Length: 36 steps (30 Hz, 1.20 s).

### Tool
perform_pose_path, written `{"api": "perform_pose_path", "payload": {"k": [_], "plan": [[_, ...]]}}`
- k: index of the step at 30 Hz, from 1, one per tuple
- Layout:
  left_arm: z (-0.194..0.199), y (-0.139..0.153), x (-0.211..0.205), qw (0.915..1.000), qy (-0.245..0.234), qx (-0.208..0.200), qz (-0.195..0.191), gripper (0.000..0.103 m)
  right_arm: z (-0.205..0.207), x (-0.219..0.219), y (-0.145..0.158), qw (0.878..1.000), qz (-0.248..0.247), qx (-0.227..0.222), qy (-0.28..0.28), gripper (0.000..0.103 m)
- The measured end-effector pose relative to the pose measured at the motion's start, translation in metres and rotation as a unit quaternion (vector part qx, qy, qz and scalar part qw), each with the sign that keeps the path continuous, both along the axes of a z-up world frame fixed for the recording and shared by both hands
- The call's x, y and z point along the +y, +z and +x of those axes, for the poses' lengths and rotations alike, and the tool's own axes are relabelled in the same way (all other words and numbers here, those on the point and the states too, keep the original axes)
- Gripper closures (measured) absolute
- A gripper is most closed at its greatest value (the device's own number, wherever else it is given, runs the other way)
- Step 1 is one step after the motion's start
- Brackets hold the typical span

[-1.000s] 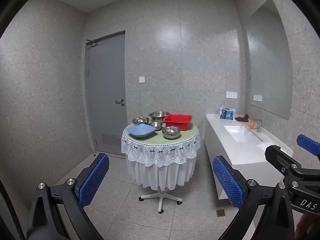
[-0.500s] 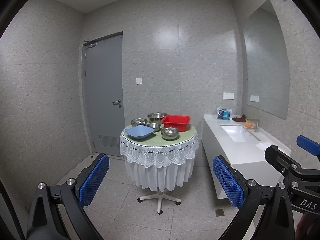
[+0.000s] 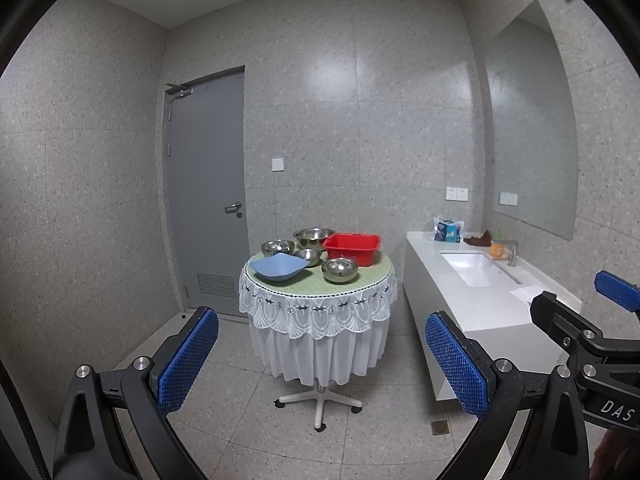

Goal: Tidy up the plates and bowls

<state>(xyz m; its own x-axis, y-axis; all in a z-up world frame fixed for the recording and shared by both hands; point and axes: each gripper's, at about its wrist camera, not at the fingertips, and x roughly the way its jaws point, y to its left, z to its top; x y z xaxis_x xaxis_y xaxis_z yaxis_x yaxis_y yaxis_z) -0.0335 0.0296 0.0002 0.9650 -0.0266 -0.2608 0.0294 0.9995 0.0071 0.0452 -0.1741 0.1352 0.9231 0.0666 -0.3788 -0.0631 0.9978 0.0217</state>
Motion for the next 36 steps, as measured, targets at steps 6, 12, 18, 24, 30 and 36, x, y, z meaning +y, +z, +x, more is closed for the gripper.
{"api": "perform_pose_path", "payload": {"k": [6, 12, 18, 24, 30, 36], "plan": [[-0.001, 0.001, 0.002, 1.0000, 0.001, 0.000, 0.001, 0.001, 0.001, 0.003, 0.000, 1.000, -0.002, -0.002, -0.002, 0.000], [-0.003, 0.004, -0.001, 1.0000, 0.002, 0.000, 0.001, 0.001, 0.000, 0.004, 0.000, 1.000, -0.003, -0.003, -0.002, 0.000], [-0.001, 0.009, -0.001, 1.0000, 0.003, -0.001, 0.002, 0.001, 0.001, 0.007, 0.000, 1.000, -0.003, -0.002, -0.002, 0.000], [-0.002, 0.009, 0.000, 1.0000, 0.003, -0.001, 0.002, 0.001, 0.003, 0.007, 0.001, 1.000, -0.003, -0.004, 0.000, 0.000], [-0.002, 0.009, 0.000, 1.0000, 0.003, -0.002, 0.003, 0.001, 0.003, 0.008, 0.001, 1.000, -0.003, -0.005, 0.000, 0.000], [-0.004, 0.010, 0.000, 1.0000, 0.005, -0.003, 0.004, 0.001, 0.002, 0.010, 0.001, 1.000, -0.003, -0.005, 0.000, 0.000]]}}
